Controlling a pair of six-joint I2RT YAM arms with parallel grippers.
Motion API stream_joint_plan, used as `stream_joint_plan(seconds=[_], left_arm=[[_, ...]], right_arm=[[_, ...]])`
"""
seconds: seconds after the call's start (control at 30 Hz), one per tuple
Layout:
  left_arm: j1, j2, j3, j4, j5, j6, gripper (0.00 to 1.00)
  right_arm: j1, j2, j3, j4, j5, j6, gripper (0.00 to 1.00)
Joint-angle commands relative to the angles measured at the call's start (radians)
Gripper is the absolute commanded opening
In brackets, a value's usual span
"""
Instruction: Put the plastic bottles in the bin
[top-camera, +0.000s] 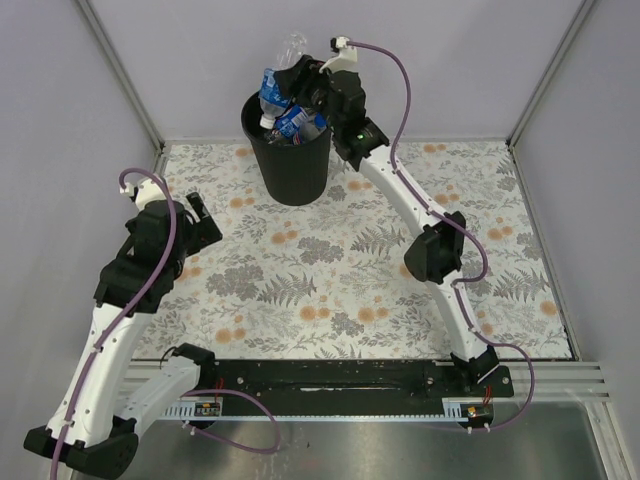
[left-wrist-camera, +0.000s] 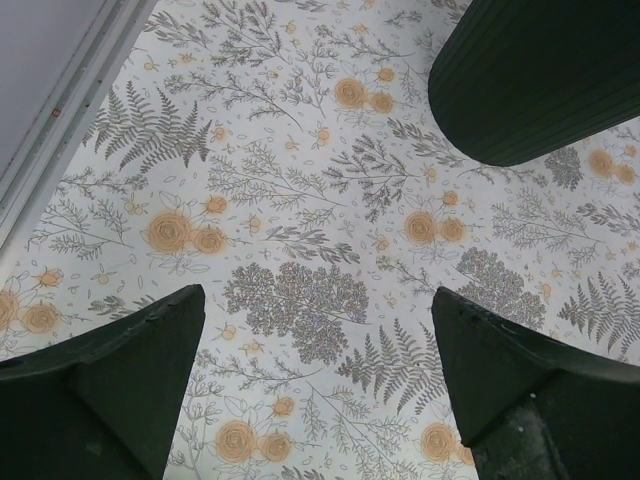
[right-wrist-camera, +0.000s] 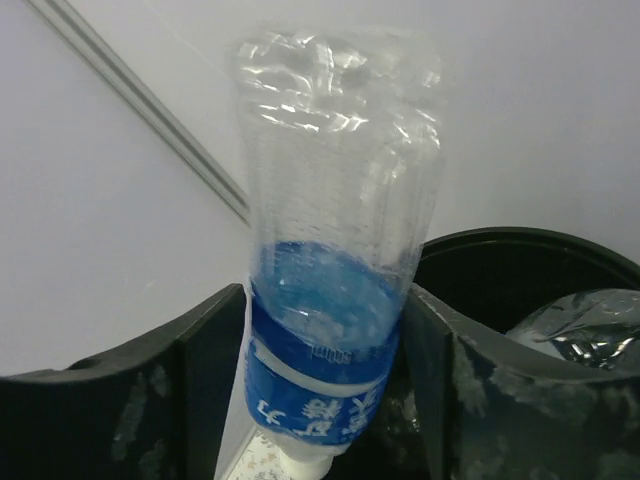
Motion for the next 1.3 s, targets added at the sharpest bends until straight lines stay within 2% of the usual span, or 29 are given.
stream_joint_plan(seconds=[0.0,0.1,0.33,0.43,0.53,0.67,0.83,0.97,1.07,1.17,1.27], left_arm=[[0.005,-0.03,-0.003,-0.001,-0.016,0.01,0.99],[0.005,-0.043,-0.003,-0.012,-0.014,0.005,0.99],[0.005,-0.085,0.008,-0.041,0.001,-0.006,0.99],[0.005,-0.102,0.017,-0.057,-0.007,-0.013,0.99],[0.005,-0.126,0.003,-0.041,-0.011,-0.009,0.99],[0.005,-0.112,0.008,-0.036,0.004,0.0,0.99],[0.005,-0.091,-0.04,0.001,0.114,-0.03,0.99],[0.005,-0.066,-0.047,0.011,0.163,-0.029,0.99],[0.005,-0.054,-0.052,0.016,0.141,-0.021,0.99],[0.005,-0.066,-0.087,0.034,0.113,-0.01,0.99],[0.005,-0.076,-0.11,0.041,0.142,-0.012,0.99]], right_arm=[[0.037,-0.016,0.018,-0.002,0.017,-0.076,0.84],[0.049,-0.038,0.015,-0.081,0.032,-0.113,0.99],[0.049,-0.212,-0.124,-0.101,0.066,-0.15,0.99],[0.049,-0.295,-0.123,-0.156,0.063,-0.177,0.99],[0.049,-0.36,-0.05,-0.329,0.092,-0.225,0.99],[0.049,-0.495,-0.075,-0.634,0.192,-0.219,0.99],[0.049,-0.722,-0.346,-0.964,0.31,-0.175,0.99],[0.051,-0.892,-0.677,-1.12,0.492,-0.115,0.99],[0.049,-1.074,-0.989,-1.094,0.532,-0.102,0.99],[0.049,-1.269,-1.274,-0.998,0.586,-0.083,0.99],[0.049,-1.433,-1.477,-0.947,0.598,-0.05,0.99]])
